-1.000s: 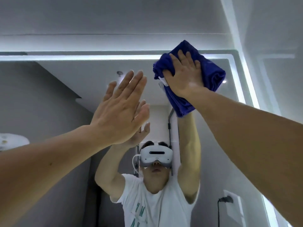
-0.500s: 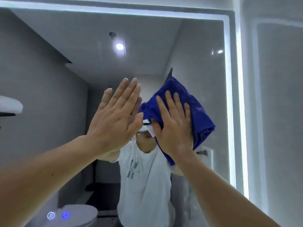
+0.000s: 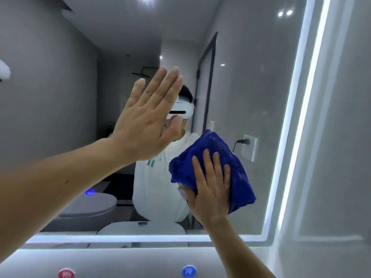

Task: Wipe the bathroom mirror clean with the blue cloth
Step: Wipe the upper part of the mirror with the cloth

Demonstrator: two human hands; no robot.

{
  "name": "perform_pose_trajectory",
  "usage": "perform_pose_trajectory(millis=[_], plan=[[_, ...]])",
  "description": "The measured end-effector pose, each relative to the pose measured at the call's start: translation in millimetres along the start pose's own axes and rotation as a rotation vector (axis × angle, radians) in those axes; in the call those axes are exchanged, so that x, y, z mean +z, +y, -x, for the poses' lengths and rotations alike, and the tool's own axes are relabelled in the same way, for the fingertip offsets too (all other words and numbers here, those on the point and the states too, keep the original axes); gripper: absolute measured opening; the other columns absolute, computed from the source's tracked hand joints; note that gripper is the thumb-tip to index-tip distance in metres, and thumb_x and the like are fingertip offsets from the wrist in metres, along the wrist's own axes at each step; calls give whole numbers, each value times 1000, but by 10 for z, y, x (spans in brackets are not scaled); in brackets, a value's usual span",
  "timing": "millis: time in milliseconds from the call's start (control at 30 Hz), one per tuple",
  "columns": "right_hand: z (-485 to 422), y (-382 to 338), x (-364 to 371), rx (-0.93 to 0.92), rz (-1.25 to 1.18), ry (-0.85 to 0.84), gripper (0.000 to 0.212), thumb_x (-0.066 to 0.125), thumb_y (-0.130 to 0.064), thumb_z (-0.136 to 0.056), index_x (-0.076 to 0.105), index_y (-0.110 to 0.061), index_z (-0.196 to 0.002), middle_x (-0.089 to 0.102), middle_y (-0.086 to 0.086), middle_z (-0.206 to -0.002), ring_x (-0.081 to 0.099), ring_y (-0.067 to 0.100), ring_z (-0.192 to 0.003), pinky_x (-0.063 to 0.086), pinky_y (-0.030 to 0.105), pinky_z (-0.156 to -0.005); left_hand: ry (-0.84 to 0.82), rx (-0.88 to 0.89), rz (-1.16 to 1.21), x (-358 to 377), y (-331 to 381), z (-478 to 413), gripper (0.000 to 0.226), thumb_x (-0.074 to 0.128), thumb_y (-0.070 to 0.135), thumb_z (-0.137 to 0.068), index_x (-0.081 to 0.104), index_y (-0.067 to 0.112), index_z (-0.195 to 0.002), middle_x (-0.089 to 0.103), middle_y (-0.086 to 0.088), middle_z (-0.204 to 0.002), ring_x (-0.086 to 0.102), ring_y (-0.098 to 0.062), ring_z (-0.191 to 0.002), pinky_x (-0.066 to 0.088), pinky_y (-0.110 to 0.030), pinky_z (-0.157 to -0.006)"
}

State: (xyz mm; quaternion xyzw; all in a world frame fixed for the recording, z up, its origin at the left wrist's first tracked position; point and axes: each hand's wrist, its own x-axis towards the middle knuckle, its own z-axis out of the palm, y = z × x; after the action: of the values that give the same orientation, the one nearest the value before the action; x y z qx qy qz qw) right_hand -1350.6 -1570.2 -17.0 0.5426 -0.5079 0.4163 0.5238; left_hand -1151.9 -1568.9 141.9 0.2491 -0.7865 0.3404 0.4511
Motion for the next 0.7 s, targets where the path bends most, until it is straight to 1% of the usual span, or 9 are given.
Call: perform_pose_trajectory(millis=[67,133,233,333,400,500,600,700], plan=[[245,-21,33,-16,-14,5,66,48,-50,-94,30,-20,-150,26,5,-156,14,26,-148,9,48,-119,-17,3,24,30,33,117,67,22,41,-99,8,10,-157,5,-7,-166,-1,-20,-153,3,-48,-123],[527,-46,51,-46,-31,11,66,49,-51,-95,28,-22,-150,27,4,-155,19,26,-147,12,48,-119,-52,0,16,84,52,246,66,19,42,-100,7,10,-157,4,-8,-166,-2,-20,-153,4,-51,-123],[860,-27,56,-106,-47,-29,60,48,-52,-96,35,-22,-146,30,3,-154,21,25,-147,14,47,-119,-101,-3,-8,160,75,415,68,15,44,-99,7,11,-158,0,-6,-166,-4,-20,-153,6,-54,-122],[946,2,41,-137,-48,-70,53,42,-49,-99,38,-22,-144,24,2,-156,22,26,-146,12,46,-119,-80,-20,32,176,88,527,67,13,46,-101,8,10,-158,3,-6,-166,-1,-20,-153,8,-55,-121],[932,4,35,-140,-41,-68,53,42,-48,-100,37,-21,-146,26,2,-156,20,26,-147,12,47,-119,-60,-32,47,175,98,582,67,12,48,-101,9,10,-157,5,-6,-166,0,-20,-153,9,-55,-121],[972,20,30,-172,-38,-74,55,44,-45,-100,33,-21,-148,33,3,-154,20,26,-147,13,47,-119,-49,-62,53,176,128,663,67,14,48,-101,10,11,-157,5,-6,-166,0,-20,-153,7,-54,-122],[1152,92,27,-238,-27,-103,58,45,-42,-100,26,-22,-152,35,3,-152,22,25,-146,15,46,-119,-58,-83,54,203,145,782,66,22,44,-100,15,10,-157,8,-6,-166,1,-20,-153,5,-52,-123],[1303,150,57,-272,5,-116,58,45,-40,-101,24,-22,-153,35,2,-152,23,25,-146,18,46,-119,-67,-76,52,240,159,888,66,25,42,-100,17,9,-157,11,-7,-165,3,-20,-153,0,-45,-124]])
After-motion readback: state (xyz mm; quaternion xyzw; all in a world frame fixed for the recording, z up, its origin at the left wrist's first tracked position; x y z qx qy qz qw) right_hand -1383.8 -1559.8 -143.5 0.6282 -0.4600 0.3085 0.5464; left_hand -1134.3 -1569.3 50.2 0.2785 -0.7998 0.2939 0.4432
